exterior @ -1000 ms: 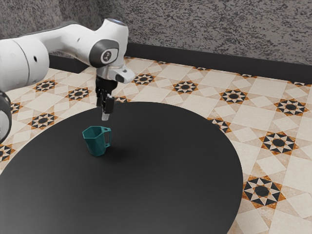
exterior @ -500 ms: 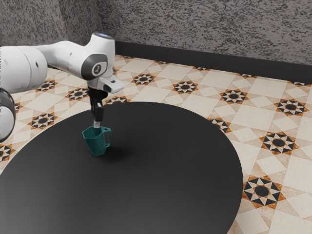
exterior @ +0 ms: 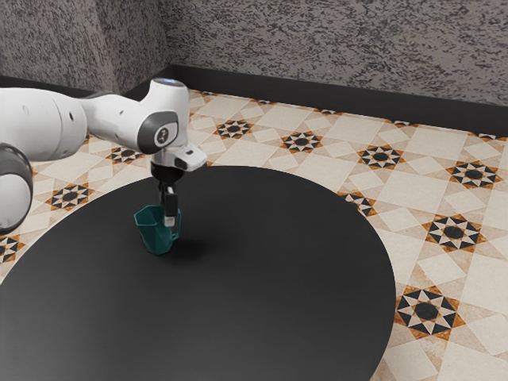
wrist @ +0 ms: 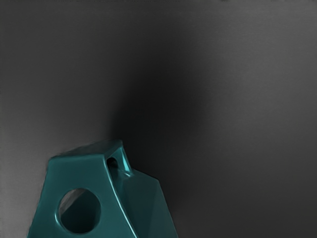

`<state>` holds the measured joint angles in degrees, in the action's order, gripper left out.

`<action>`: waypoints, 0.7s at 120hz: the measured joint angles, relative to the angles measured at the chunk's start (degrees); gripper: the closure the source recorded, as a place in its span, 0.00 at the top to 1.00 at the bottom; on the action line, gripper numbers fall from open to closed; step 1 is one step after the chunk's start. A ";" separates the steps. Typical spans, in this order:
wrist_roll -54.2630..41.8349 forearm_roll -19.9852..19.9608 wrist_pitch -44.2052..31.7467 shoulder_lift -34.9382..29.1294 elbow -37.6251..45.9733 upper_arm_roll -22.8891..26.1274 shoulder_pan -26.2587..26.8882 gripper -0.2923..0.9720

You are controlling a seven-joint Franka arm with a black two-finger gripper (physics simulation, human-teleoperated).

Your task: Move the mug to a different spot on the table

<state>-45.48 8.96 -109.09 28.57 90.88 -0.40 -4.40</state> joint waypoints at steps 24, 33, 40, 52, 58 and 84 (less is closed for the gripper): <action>1.36 -0.95 -1.26 0.33 -0.50 0.04 -0.07 0.76; 2.34 -0.85 -2.87 1.04 -0.61 -0.01 -0.08 0.76; 3.06 -0.76 -4.30 1.49 -0.65 -0.03 -0.09 0.76; 4.16 -0.68 -6.32 1.89 -0.67 -0.04 -0.09 0.77; 4.67 -0.67 -7.12 2.04 -0.72 -0.04 -0.09 0.77; 6.91 0.67 -9.13 3.67 -1.45 -0.04 -0.09 0.77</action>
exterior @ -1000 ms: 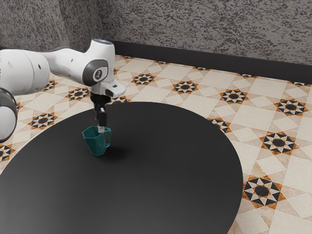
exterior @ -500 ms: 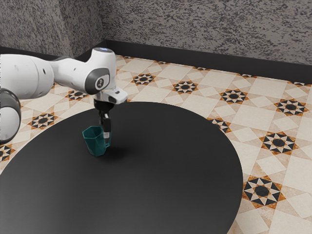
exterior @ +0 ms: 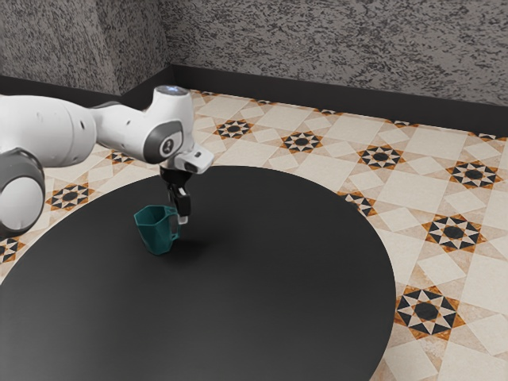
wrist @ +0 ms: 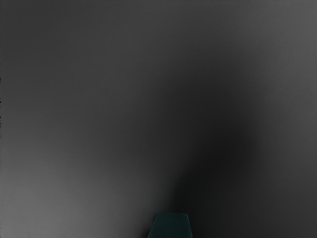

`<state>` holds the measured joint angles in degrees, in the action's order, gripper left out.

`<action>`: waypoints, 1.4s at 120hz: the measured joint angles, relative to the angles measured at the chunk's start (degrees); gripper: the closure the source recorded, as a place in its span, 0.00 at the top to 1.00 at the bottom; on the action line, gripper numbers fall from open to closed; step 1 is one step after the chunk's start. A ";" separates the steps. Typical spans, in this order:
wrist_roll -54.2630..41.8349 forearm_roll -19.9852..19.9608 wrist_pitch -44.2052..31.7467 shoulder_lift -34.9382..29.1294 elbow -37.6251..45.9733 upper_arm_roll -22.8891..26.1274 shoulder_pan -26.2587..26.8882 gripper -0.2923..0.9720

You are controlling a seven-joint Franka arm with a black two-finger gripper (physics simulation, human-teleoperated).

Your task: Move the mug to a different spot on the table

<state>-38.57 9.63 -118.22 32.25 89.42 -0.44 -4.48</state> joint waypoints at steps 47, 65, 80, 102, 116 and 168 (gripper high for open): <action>4.12 3.16 0.53 0.91 0.23 0.18 0.00 0.77; 5.21 5.24 2.04 0.85 0.27 0.40 0.00 0.77; 5.92 5.94 2.66 0.84 0.25 0.50 0.12 0.75; 6.73 6.18 2.95 0.88 0.25 0.70 0.23 0.73; 7.15 6.18 2.78 1.00 0.25 0.72 0.25 0.72; 7.92 6.26 2.48 1.02 0.25 0.76 0.26 0.44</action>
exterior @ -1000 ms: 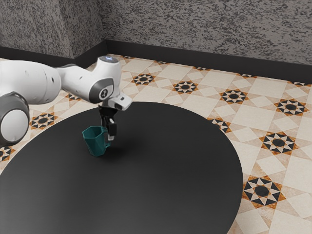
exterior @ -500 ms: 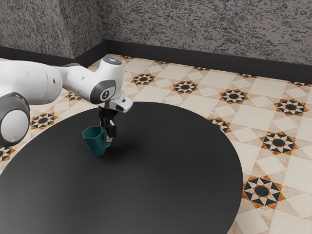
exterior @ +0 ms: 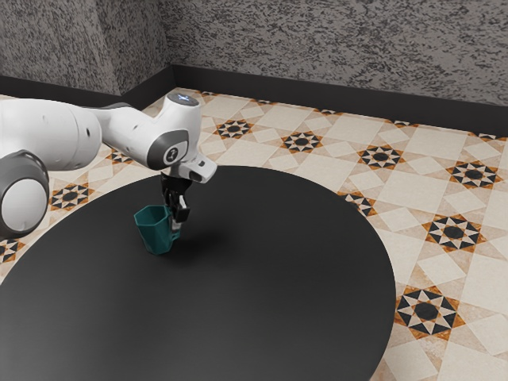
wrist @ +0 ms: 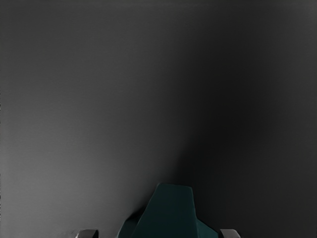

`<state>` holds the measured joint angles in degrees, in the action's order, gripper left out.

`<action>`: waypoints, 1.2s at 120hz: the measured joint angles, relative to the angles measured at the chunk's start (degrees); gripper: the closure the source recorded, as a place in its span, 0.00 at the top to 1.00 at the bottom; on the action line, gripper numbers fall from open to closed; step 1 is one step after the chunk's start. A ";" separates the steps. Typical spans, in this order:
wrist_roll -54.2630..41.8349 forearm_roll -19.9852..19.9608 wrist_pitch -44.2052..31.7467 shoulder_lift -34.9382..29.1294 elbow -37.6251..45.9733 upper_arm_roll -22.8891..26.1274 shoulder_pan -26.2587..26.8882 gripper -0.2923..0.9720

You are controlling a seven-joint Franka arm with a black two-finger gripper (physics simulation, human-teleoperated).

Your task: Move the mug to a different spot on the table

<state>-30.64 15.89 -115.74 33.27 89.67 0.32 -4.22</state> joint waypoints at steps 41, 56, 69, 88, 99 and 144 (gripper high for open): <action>0.63 0.62 -0.35 0.09 -0.03 0.02 0.22 0.29; 0.93 2.10 -0.19 0.09 -0.28 0.55 0.41 0.24; 1.20 3.91 0.67 -0.04 -0.85 1.13 0.52 0.21; 1.64 7.36 3.92 -0.15 -2.03 2.08 0.79 0.21; 1.99 8.83 6.00 -0.39 -2.43 2.83 1.12 0.21; 5.73 11.05 16.05 -2.64 -0.67 9.94 2.21 0.20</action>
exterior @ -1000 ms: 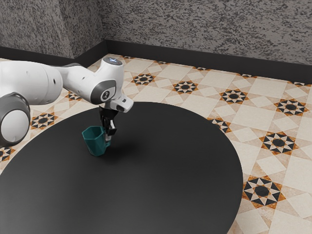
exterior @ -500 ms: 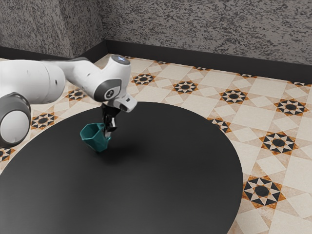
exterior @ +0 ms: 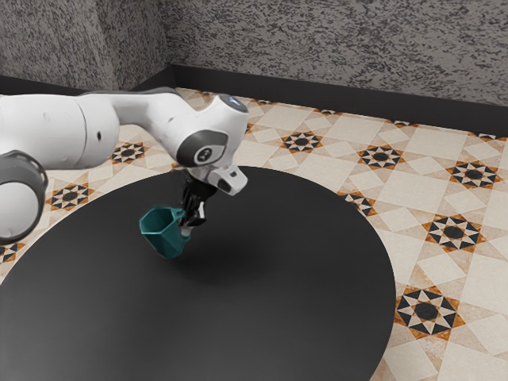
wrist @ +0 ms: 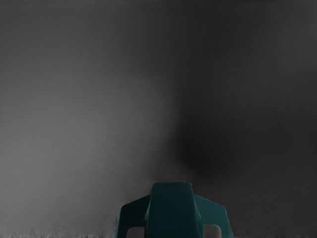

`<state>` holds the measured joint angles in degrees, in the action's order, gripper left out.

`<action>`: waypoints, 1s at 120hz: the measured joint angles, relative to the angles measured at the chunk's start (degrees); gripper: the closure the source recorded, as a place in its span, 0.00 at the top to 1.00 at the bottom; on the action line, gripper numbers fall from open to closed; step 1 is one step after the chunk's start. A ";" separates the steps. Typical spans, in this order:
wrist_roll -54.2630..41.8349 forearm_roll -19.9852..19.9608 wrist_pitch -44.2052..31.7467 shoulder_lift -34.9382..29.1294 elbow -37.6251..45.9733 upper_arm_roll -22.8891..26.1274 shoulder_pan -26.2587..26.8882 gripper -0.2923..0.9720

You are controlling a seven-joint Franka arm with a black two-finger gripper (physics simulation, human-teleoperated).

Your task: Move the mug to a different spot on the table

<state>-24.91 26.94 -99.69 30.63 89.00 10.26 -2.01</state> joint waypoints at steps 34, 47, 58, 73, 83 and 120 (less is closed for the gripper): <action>4.18 0.68 4.13 0.09 1.01 5.77 0.69 0.19; 5.77 1.02 4.70 0.31 1.02 6.93 1.45 0.19; 7.03 1.17 4.97 0.52 1.08 7.69 1.87 0.19; 8.54 1.27 4.98 1.06 1.10 7.99 2.07 0.19; 9.38 1.50 4.92 1.36 1.09 8.01 2.09 0.19; 12.20 1.70 4.98 1.07 4.26 8.03 2.82 0.19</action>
<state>-12.71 28.64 -94.71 31.70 93.26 18.28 0.81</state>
